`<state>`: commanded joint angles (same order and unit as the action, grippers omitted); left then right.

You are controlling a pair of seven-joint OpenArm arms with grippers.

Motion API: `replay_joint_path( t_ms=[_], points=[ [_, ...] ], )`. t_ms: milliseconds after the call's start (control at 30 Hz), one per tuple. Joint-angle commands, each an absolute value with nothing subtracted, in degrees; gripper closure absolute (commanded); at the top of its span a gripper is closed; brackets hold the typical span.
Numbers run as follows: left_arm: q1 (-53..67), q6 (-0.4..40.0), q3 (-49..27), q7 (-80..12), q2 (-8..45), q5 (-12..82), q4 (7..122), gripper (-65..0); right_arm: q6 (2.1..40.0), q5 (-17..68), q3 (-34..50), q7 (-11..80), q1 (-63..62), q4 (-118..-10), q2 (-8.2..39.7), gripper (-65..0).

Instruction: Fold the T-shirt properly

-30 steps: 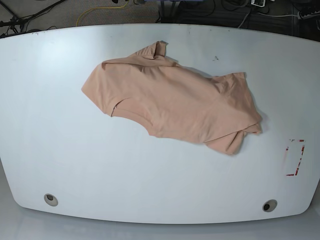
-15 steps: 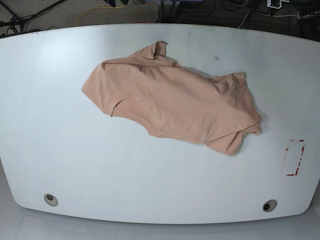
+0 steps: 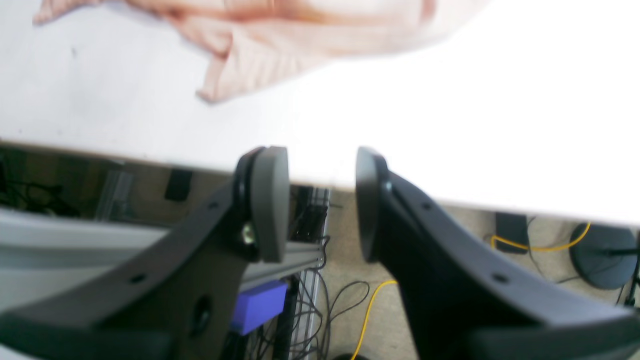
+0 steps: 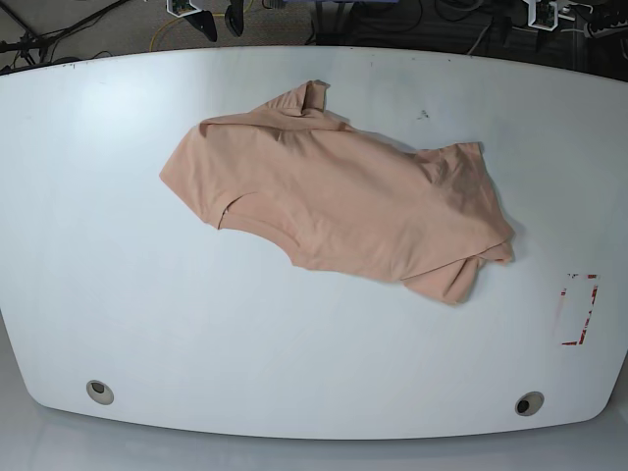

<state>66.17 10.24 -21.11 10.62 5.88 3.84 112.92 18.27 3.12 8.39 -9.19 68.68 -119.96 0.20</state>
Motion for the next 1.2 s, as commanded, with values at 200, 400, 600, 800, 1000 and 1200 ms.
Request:
replay_joint_path(
  t_ms=[200, 400, 600, 800, 1000, 1200],
  points=[
    [62.2, 10.2, -22.0, 11.0, 6.1, 4.6, 114.7, -30.8, 18.3, 3.2, 9.2, -8.7, 66.7, -121.3, 0.2, -20.9],
    [58.7, 10.3, -22.7, 11.2, 6.3, 5.4, 115.4, -32.4, 18.2, 3.5, 9.4, -9.0, 64.6, -121.1, 0.2, -20.9],
    [52.1, 10.2, -22.5, 12.3, 6.8, 4.9, 114.8, -36.0, 18.2, 3.4, 8.7, -7.3, 57.5, -120.1, 0.5, -21.0],
    [48.8, 10.1, -22.0, 12.7, 6.9, 4.4, 114.0, -37.4, 18.3, 3.3, 7.5, 0.3, 50.2, -119.5, 0.8, -26.5],
    [44.6, 10.5, -21.3, 12.9, 7.6, 4.6, 113.1, -39.9, 18.5, 3.5, 6.7, 7.3, 44.9, -119.5, 0.7, -35.0],
    [43.4, 10.4, -21.1, 12.8, 7.9, 4.5, 112.6, -41.6, 18.3, 3.6, 6.7, 8.5, 43.8, -119.3, 0.7, -34.8]
  ],
)
